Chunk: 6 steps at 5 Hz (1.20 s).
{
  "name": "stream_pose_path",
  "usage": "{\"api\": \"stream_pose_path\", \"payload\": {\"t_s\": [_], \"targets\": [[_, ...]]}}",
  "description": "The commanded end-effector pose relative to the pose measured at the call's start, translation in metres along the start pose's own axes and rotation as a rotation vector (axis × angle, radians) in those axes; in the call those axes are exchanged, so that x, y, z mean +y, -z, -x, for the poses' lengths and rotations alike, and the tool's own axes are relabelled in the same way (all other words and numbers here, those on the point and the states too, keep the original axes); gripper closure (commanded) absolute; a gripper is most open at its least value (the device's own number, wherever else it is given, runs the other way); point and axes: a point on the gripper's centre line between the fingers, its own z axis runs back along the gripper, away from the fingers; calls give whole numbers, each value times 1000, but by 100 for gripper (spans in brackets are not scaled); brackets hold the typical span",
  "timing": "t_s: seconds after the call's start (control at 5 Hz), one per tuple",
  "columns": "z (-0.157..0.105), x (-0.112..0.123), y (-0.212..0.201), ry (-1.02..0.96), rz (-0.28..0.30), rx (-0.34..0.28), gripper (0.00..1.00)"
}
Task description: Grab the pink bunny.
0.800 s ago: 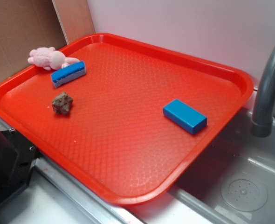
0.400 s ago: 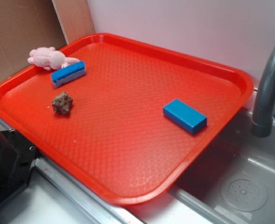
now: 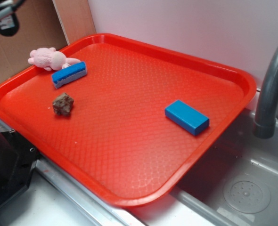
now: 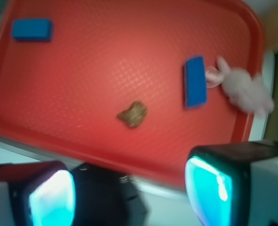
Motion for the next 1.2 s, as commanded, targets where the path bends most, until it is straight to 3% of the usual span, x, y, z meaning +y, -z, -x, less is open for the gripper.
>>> {"api": "stream_pose_path", "payload": {"t_s": [0.0, 0.4, 0.6, 0.8, 1.0], "targets": [[-6, 0, -3, 8, -4, -19, 0], [-6, 0, -3, 8, -4, -19, 0], [-30, 39, 26, 257, -1, 28, 0], [-44, 66, 40, 489, -31, 29, 0], [-40, 83, 49, 598, -65, 28, 0]]}}
